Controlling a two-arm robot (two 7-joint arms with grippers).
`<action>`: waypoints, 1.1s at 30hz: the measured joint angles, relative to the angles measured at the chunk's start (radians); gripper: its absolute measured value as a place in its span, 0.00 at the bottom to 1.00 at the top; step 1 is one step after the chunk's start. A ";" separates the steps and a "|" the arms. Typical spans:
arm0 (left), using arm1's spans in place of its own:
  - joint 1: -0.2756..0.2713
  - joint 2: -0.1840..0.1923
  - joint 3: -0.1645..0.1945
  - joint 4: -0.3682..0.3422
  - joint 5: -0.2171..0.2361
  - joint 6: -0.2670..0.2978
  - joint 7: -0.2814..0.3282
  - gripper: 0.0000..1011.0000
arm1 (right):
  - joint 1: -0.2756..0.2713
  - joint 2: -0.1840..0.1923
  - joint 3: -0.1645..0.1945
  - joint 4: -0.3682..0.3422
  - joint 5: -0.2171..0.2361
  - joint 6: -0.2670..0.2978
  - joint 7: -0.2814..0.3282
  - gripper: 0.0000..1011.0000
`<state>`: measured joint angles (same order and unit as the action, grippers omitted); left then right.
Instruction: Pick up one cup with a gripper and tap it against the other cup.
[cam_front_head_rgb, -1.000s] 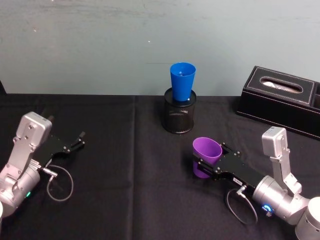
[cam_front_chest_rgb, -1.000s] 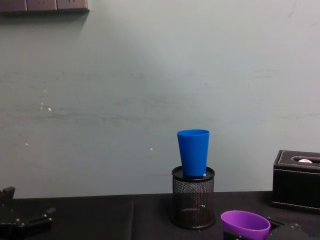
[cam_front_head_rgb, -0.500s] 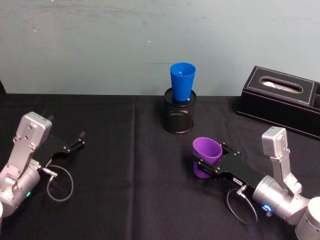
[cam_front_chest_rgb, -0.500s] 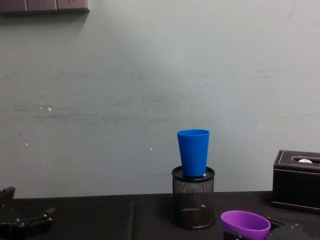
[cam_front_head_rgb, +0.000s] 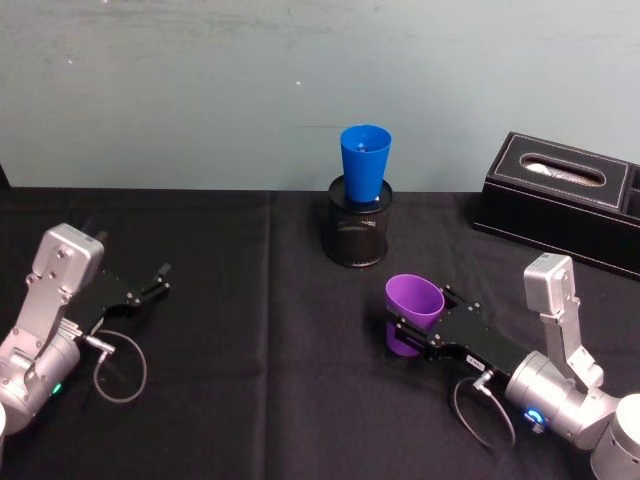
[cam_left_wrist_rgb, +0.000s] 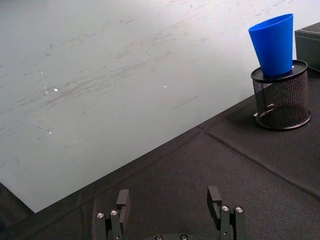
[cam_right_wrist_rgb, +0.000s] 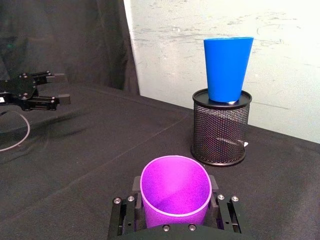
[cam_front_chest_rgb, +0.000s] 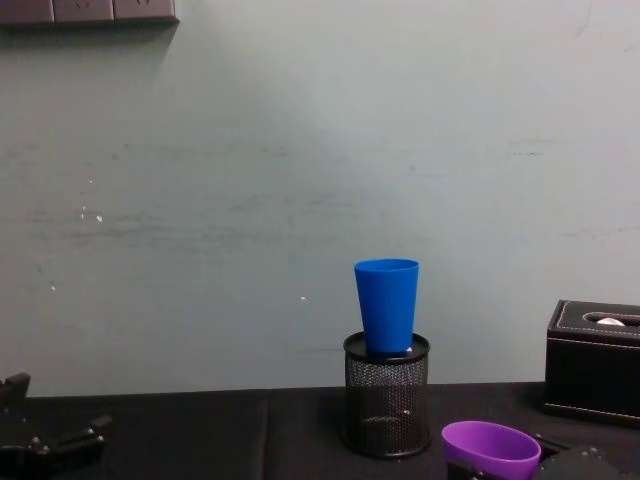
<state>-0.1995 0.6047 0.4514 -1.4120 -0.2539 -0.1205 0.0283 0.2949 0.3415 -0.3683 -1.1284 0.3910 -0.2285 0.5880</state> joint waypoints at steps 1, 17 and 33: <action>0.000 0.000 0.000 0.000 0.000 0.000 0.000 1.00 | 0.000 0.000 0.000 0.000 0.000 0.000 0.000 0.72; 0.000 0.000 0.000 0.000 0.000 0.000 0.000 1.00 | 0.000 0.000 0.000 0.000 0.000 0.000 0.000 0.72; 0.000 0.000 0.000 0.000 0.000 0.000 0.000 1.00 | 0.000 0.000 0.000 0.000 0.000 0.000 0.000 0.74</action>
<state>-0.1995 0.6047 0.4514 -1.4120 -0.2539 -0.1205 0.0283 0.2948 0.3415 -0.3683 -1.1283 0.3910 -0.2285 0.5881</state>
